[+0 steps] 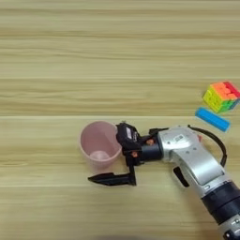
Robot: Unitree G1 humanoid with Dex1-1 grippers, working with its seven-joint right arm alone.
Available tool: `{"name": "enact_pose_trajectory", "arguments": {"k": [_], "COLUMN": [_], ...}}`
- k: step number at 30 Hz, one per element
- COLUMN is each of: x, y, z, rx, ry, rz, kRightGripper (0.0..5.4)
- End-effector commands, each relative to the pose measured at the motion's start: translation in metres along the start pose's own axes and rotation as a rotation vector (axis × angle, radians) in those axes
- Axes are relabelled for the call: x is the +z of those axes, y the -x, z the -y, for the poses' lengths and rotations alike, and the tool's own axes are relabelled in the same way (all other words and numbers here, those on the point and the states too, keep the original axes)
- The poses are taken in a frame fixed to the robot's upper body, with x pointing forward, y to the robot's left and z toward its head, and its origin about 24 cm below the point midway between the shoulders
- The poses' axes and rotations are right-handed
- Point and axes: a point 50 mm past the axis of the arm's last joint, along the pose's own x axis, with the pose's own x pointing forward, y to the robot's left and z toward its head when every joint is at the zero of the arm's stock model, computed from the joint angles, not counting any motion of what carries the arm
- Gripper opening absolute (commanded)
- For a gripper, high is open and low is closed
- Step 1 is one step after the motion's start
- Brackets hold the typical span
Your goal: Move the objects on the table
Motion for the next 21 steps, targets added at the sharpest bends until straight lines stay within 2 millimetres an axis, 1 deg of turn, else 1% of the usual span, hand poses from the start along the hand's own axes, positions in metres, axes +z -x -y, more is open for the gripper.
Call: {"name": "enact_pose_trajectory", "arguments": {"k": [1, 11, 21], "x": [0.0239, 0.0279, 0.0232], "y": [-0.0041, -0.0111, -0.0058], "z": [0.0123, 0.0112, 0.0135], "rx": [-0.029, -0.016, -0.04], "ry": [0.101, 0.102, 0.082], "rz": [0.022, 0.042, 0.039], "kRightGripper": [5.38, 5.38, 5.38]}}
